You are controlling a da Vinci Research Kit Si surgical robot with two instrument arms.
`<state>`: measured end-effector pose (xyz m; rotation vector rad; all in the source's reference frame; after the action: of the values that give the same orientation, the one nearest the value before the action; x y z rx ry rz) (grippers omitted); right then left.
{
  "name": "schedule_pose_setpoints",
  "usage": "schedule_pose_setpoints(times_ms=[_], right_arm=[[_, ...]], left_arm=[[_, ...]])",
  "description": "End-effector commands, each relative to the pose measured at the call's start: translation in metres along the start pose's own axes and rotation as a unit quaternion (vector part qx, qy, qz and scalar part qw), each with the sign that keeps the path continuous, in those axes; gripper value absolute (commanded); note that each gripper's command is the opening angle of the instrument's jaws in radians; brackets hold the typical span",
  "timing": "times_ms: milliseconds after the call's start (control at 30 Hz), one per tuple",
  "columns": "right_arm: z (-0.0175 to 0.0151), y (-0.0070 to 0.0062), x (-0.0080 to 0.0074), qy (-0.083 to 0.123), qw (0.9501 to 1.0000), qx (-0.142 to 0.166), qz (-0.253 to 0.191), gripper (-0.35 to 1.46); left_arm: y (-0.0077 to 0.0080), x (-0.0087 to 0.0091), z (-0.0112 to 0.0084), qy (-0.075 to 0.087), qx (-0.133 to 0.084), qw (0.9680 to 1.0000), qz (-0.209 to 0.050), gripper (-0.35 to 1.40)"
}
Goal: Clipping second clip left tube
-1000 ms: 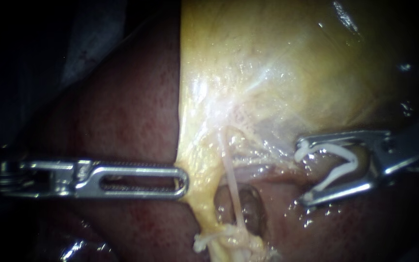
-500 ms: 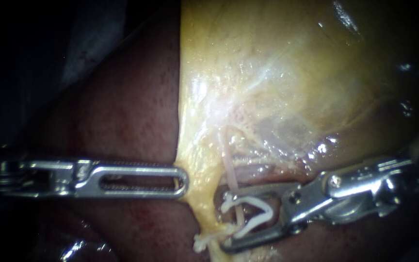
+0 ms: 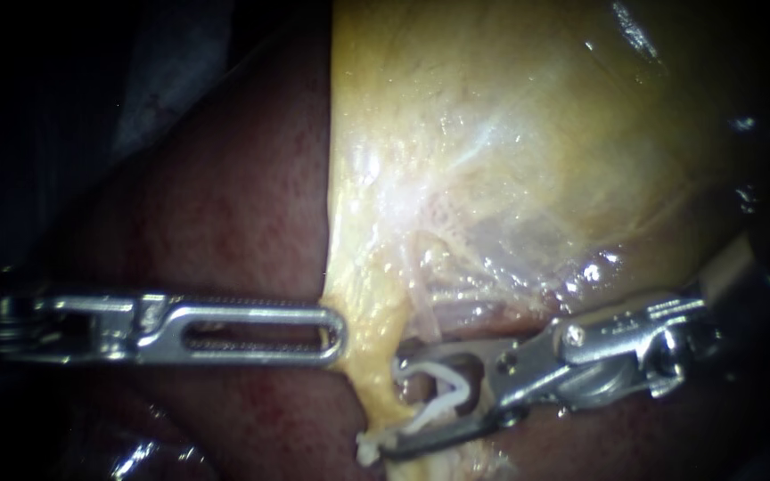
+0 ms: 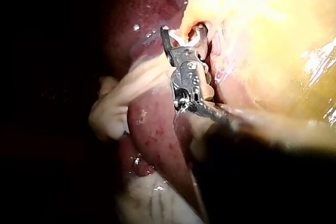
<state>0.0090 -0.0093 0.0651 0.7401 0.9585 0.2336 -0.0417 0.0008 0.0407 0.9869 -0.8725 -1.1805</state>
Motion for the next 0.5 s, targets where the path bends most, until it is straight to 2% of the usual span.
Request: schedule_pose_setpoints(times_ms=[33,267,500], right_arm=[[0.0003,0.0,0.0,-0.001,1.0,0.002,0.001,0.56],[0.0025,-0.0001,-0.0007,-0.007,0.9998,0.017,0.005,0.54],[0.0034,0.0001,-0.0004,-0.013,0.9994,0.033,0.005,0.46]], left_arm=[[0.0,0.0,0.0,0.0,0.0,1.0,0.0,-0.06],[-0.0001,0.0,0.0001,0.0,0.0,1.0,0.0,-0.06],[-0.0002,0.0,0.0001,0.0,0.0,1.0,0.0,-0.06]])
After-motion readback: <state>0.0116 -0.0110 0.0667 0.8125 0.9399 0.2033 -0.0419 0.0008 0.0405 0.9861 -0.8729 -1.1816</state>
